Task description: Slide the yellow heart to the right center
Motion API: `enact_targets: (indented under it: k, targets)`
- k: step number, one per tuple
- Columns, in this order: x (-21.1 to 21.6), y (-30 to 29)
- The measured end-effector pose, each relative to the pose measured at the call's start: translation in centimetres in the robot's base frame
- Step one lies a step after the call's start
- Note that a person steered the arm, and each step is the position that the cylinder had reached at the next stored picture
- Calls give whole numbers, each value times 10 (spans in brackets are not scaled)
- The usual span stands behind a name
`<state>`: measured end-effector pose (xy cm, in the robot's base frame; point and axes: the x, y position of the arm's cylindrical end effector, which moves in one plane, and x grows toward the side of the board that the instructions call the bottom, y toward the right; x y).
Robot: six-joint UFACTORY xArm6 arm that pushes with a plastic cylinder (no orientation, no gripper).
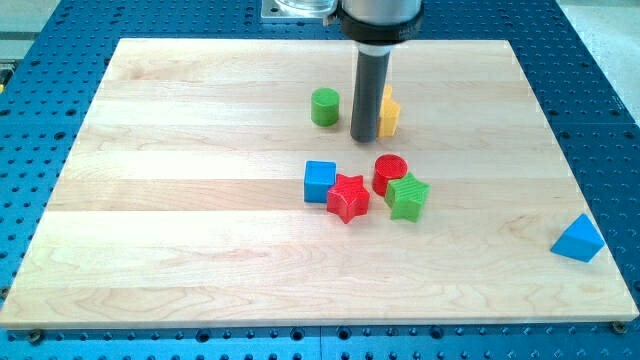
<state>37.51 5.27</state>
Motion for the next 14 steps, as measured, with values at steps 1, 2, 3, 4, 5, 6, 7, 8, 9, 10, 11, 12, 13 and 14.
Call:
enact_targets:
  k: [1, 2, 3, 4, 5, 6, 7, 8, 9, 10, 11, 12, 13, 14]
  targets:
    - [-10, -18]
    - [-28, -21]
    - [-59, 2]
    - [-52, 22]
    - [-40, 47]
    - [-40, 92]
    - [-38, 138]
    - [-42, 159]
    - [-54, 159]
    - [-34, 159]
    - [-11, 159]
    - [-14, 161]
    - [-44, 161]
    - [-102, 138]
